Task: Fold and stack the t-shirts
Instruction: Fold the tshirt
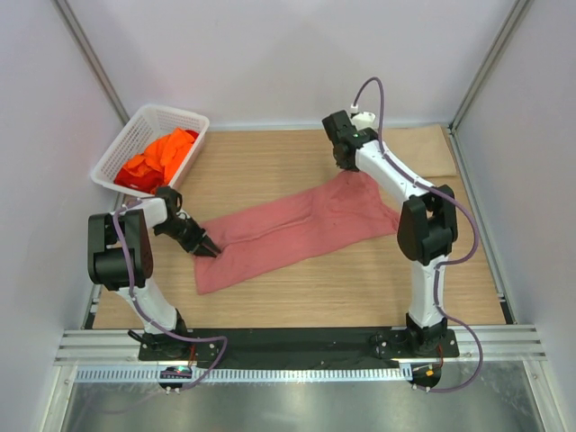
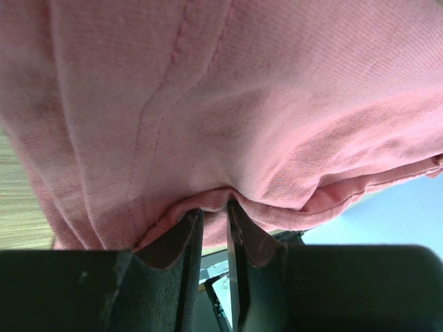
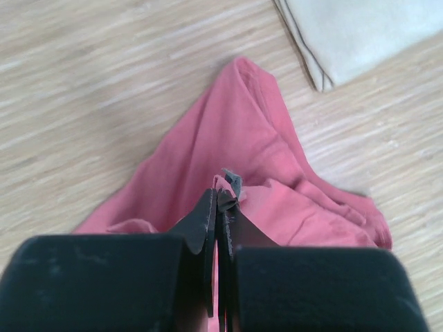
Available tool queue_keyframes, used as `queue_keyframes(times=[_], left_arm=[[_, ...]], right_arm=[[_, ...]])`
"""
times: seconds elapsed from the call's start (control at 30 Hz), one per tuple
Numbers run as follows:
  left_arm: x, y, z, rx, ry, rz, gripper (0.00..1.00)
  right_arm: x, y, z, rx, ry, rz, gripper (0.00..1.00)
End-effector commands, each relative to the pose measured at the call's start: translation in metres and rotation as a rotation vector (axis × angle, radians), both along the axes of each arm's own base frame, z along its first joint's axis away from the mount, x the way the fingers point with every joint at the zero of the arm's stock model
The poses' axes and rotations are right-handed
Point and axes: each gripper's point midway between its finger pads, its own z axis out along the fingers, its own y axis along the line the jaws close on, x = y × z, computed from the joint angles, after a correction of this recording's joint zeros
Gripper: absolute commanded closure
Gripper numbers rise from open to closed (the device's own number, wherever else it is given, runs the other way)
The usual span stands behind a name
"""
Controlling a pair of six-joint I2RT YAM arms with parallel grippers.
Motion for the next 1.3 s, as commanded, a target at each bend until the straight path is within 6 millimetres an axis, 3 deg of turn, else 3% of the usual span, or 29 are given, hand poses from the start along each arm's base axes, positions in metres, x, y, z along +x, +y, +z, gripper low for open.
queue_keyframes(times=[0.0, 0.07, 0.43, 0.57, 0.73, 0.77, 0.83, 0.87, 0.93, 0.97, 1.03, 1.07, 1.13, 1.2, 1.23, 1.27], left_arm=[[0.0, 0.004, -0.01, 0.025, -0.02, -0.024, 0.78], [0.0, 0.004, -0.009, 0.025, -0.019, -0.026, 0.78], [0.0, 0.007, -0.01, 0.027, -0.019, -0.023, 0.78], [-0.001, 0.008, -0.009, 0.025, -0.018, -0.019, 0.78], [0.001, 0.01, -0.007, 0.028, -0.023, -0.016, 0.78], [0.003, 0.01, -0.005, 0.028, -0.028, -0.017, 0.78], [0.004, 0.011, -0.004, 0.036, -0.036, -0.021, 0.77], [0.004, 0.012, -0.003, 0.043, -0.04, -0.028, 0.76], [0.006, 0.016, 0.0, 0.065, -0.051, -0.035, 0.76], [0.005, 0.017, 0.0, 0.068, -0.051, -0.042, 0.75], [0.006, 0.017, 0.001, 0.072, -0.056, -0.043, 0.75], [0.006, 0.017, 0.002, 0.072, -0.058, -0.044, 0.75], [0.005, 0.017, 0.001, 0.069, -0.053, -0.046, 0.75], [0.004, 0.016, -0.001, 0.066, -0.049, -0.046, 0.75], [0.004, 0.016, -0.002, 0.065, -0.048, -0.046, 0.74], [0.004, 0.016, -0.002, 0.063, -0.048, -0.046, 0.74]], right_arm=[[-0.01, -0.001, 0.004, 0.086, -0.043, -0.069, 0.98], [-0.022, 0.0, -0.009, 0.111, -0.008, -0.07, 0.99], [-0.067, 0.001, -0.03, 0.242, 0.033, -0.097, 0.98], [-0.092, 0.003, -0.049, 0.281, 0.092, -0.082, 0.98], [-0.126, 0.023, -0.074, 0.395, 0.227, -0.001, 0.87], [-0.136, 0.03, -0.079, 0.439, 0.268, 0.026, 0.79], [-0.136, 0.034, -0.074, 0.448, 0.264, 0.082, 0.69], [-0.133, 0.036, -0.068, 0.448, 0.255, 0.107, 0.58], [-0.124, 0.034, -0.058, 0.416, 0.236, 0.175, 0.51], [-0.111, 0.036, -0.048, 0.412, 0.212, 0.2, 0.42], [-0.092, 0.046, -0.028, 0.411, 0.178, 0.321, 0.36], [-0.084, 0.047, -0.03, 0.399, 0.18, 0.34, 0.27], [-0.068, 0.059, -0.017, 0.416, 0.154, 0.443, 0.23], [-0.058, 0.072, -0.027, 0.458, 0.18, 0.518, 0.19], [-0.048, 0.079, -0.019, 0.462, 0.162, 0.569, 0.19], [-0.046, 0.077, -0.041, 0.465, 0.228, 0.567, 0.18]])
